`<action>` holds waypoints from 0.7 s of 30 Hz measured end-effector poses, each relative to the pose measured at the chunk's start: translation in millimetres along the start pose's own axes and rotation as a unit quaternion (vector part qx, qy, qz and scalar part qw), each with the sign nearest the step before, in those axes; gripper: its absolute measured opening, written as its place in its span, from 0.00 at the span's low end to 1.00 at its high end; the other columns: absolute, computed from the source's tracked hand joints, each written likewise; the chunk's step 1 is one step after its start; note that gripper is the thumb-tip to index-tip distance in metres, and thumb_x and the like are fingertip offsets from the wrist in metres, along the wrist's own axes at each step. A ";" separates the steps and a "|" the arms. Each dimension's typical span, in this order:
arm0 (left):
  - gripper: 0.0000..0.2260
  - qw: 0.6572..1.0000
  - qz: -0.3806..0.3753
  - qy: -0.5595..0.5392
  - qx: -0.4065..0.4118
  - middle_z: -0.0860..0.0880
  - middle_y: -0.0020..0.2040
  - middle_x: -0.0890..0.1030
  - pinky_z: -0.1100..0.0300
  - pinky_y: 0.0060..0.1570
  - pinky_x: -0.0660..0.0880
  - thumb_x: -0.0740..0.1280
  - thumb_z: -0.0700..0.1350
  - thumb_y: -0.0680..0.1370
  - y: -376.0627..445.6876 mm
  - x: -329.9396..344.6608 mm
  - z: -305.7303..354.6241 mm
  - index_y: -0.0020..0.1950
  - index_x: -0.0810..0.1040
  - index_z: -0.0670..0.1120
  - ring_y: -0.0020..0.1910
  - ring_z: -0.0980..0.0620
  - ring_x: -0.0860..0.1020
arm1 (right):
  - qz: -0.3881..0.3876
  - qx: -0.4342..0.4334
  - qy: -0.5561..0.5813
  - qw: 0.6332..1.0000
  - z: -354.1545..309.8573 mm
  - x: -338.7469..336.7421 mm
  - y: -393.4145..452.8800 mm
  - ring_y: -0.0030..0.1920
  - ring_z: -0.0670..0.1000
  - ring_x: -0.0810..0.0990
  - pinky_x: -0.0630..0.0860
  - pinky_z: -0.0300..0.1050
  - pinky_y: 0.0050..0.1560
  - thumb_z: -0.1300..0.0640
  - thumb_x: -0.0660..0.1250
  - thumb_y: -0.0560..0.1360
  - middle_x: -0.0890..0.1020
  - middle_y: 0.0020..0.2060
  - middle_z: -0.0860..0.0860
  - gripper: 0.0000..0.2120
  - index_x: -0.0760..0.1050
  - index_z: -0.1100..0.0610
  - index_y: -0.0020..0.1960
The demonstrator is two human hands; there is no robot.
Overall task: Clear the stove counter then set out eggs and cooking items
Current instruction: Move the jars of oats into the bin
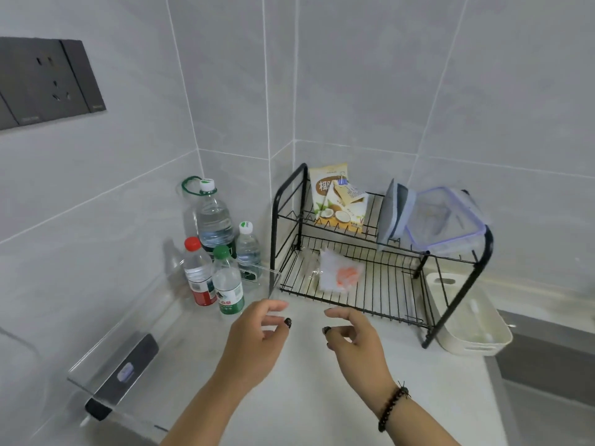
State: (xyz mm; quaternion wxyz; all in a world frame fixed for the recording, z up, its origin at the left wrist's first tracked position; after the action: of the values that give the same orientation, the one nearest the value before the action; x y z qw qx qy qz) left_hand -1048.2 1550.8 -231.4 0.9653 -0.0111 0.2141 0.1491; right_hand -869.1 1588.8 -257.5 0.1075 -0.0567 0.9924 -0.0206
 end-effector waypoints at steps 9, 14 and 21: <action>0.11 0.984 -0.170 0.016 0.060 0.60 0.53 0.80 0.75 0.42 0.73 0.68 0.43 0.76 6.4 9.8 9.2 0.55 0.78 0.58 0.46 0.67 0.79 | 0.154 0.028 0.039 0.987 -6.0 -8.5 -46.6 0.48 0.50 0.81 0.73 0.30 0.34 0.63 0.66 0.75 0.80 0.52 0.52 0.12 0.77 0.47 0.49; 0.11 0.961 -0.258 0.032 0.097 0.62 0.53 0.80 0.73 0.41 0.74 0.67 0.42 0.76 -7.6 19.2 12.3 0.53 0.78 0.57 0.47 0.70 0.77 | 0.258 0.052 0.052 0.963 -0.8 -14.9 -87.7 0.47 0.48 0.81 0.80 0.40 0.43 0.63 0.66 0.74 0.80 0.52 0.55 0.12 0.78 0.46 0.48; 0.13 0.915 -0.381 0.038 0.131 0.62 0.51 0.81 0.75 0.38 0.71 0.64 0.40 0.77 -48.1 46.5 16.3 0.51 0.78 0.58 0.47 0.69 0.77 | 0.376 0.090 0.052 0.921 11.1 -32.9 -168.0 0.47 0.47 0.82 0.82 0.49 0.45 0.63 0.65 0.75 0.79 0.54 0.54 0.11 0.79 0.48 0.50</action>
State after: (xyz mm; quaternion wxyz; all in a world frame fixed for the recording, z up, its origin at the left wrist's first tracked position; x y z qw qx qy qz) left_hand -987.2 1519.4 -238.0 0.9330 0.0289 0.2478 -0.2594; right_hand -816.6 1425.5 -252.4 0.0601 0.3316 0.9388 -0.0712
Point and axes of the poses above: each hand's wrist, its own y-axis towards the middle knuckle, its own x-axis out of the palm, z = x × y, the point moved 5 cm from there along y, towards the middle knuckle
